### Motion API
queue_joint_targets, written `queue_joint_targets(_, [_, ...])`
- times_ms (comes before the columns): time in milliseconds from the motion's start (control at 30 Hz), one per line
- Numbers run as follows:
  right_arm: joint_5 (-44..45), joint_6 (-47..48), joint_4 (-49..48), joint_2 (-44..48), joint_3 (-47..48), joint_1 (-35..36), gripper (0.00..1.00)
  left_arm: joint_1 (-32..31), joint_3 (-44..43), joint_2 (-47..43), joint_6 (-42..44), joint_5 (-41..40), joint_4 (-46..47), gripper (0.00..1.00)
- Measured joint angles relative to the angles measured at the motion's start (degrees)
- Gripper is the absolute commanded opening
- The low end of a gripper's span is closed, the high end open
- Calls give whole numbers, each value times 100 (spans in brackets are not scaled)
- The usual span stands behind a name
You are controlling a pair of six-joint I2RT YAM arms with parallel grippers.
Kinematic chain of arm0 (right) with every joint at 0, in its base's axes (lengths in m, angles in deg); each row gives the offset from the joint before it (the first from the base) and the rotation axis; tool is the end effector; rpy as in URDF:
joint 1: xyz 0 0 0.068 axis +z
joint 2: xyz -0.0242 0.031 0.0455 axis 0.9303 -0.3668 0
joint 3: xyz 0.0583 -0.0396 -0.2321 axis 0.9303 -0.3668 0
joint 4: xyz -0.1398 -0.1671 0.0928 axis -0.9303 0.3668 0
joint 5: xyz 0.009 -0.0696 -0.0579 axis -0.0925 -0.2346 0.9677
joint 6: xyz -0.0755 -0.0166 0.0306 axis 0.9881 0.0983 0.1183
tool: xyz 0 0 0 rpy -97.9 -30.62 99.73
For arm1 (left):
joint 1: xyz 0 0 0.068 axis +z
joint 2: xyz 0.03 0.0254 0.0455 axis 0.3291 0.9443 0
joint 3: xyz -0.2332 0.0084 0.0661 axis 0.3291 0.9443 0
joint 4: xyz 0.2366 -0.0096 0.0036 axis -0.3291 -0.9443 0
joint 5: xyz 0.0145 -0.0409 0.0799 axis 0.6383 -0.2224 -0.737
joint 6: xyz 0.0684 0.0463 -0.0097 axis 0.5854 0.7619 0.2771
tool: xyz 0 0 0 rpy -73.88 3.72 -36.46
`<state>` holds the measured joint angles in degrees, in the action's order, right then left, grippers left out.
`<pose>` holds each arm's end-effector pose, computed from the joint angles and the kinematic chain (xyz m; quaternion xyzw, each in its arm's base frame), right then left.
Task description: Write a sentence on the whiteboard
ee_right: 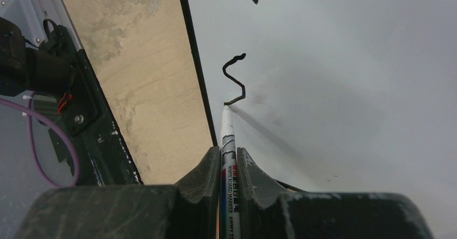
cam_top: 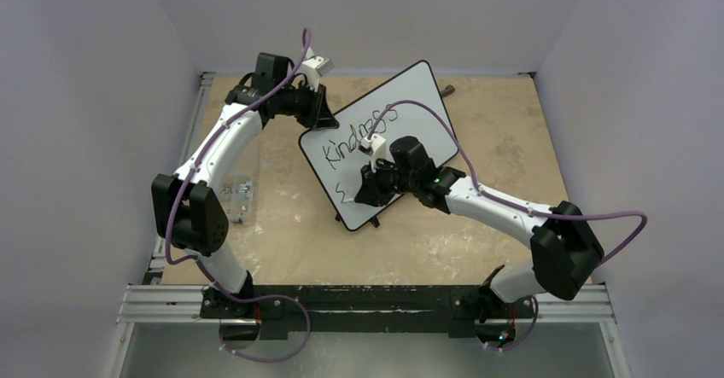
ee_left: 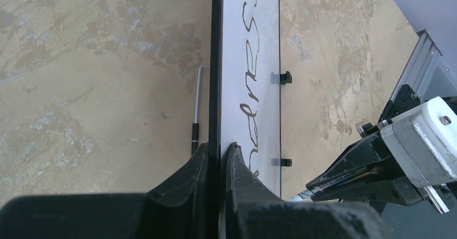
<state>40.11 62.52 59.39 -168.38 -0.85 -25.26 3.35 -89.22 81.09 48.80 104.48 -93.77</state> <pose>0.2190 0.2430 0.2124 -0.3362 0.8040 0.3552 0.3382 0.3434 -0.1448 0.2903 0.2688 0.8334 -0.3452 0.3378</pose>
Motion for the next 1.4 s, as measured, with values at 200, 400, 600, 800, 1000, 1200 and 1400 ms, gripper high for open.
queue_joint_targets(200, [-15,2,92,-63,151,4,0,0,-2,0,-2,4,0,0])
queue_joint_targets(400, [-24,2,109,-105,387,13,0,0,-2,0,-11,4,-11,0])
queue_joint_targets(600, [-203,-2,37,-72,549,11,0,0,-2,0,-52,-13,-61,0])
queue_joint_targets(800, [-492,-22,31,166,549,11,0,0,-2,0,-55,-13,-61,0])
queue_joint_targets(1000, [-297,-114,-96,621,424,13,0,0,-2,0,-52,-15,-63,0])
queue_joint_targets(1200, [348,-238,-203,872,125,11,0,0,-2,0,-52,-15,-66,0])
queue_joint_targets(1400, [664,-232,-186,870,11,11,0,0,-2,0,-50,-15,-68,0])
